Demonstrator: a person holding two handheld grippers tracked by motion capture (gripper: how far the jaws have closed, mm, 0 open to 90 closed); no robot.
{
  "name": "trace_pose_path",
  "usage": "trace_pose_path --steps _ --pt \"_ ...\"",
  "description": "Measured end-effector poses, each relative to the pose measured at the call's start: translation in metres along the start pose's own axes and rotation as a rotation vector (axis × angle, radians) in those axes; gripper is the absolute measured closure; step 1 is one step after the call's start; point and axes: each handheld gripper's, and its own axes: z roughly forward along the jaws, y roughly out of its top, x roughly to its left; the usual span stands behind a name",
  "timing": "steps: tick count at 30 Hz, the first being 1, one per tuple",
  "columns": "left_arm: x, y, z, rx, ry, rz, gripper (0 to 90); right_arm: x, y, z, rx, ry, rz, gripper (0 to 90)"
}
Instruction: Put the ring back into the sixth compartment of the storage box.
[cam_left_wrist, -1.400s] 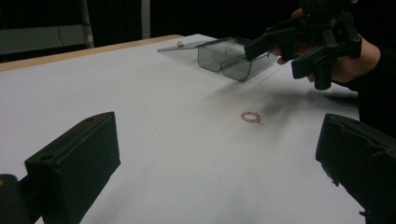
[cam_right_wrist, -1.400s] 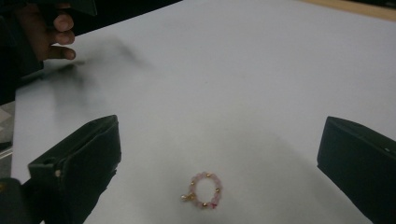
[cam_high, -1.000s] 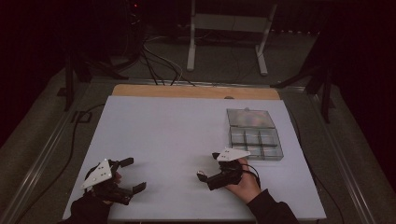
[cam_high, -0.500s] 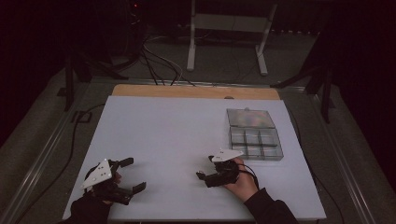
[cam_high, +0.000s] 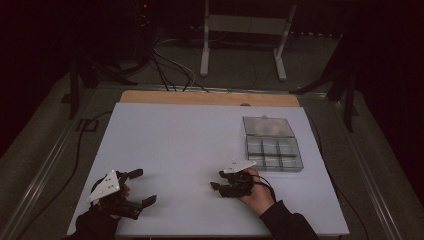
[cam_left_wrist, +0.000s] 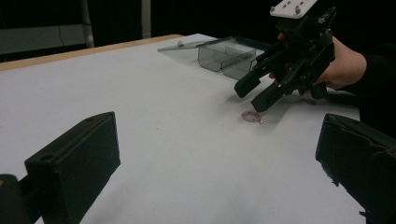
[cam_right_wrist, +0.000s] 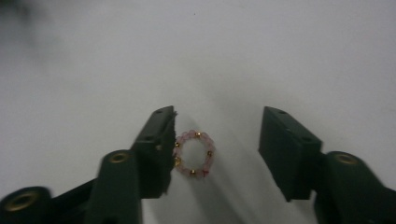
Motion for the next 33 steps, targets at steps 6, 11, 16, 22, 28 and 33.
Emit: trace_pose_path --steps 6,11,16,22,28,33 --pt "0.0 0.0 0.0 0.001 0.002 0.003 0.8 0.002 0.0 0.004 0.028 0.0 -0.005 58.0" --pt "0.001 0.0 0.0 0.0 0.0 0.002 0.8 0.002 0.0 0.005 0.046 -0.008 -0.012 66.8" --pt "0.001 0.0 0.0 0.0 0.0 0.001 0.8 0.002 0.0 0.006 0.054 -0.012 -0.031 70.1" --pt "0.0 0.0 0.0 0.003 0.0 0.004 0.8 0.003 0.0 0.007 0.066 -0.023 -0.047 73.5" --pt "0.0 0.0 0.0 0.002 0.0 0.005 0.8 0.01 0.001 0.008 0.08 -0.051 -0.098 79.6" --pt "0.0 0.0 0.0 0.0 -0.001 0.004 0.8 0.01 0.004 0.009 0.102 -0.039 -0.093 81.9"
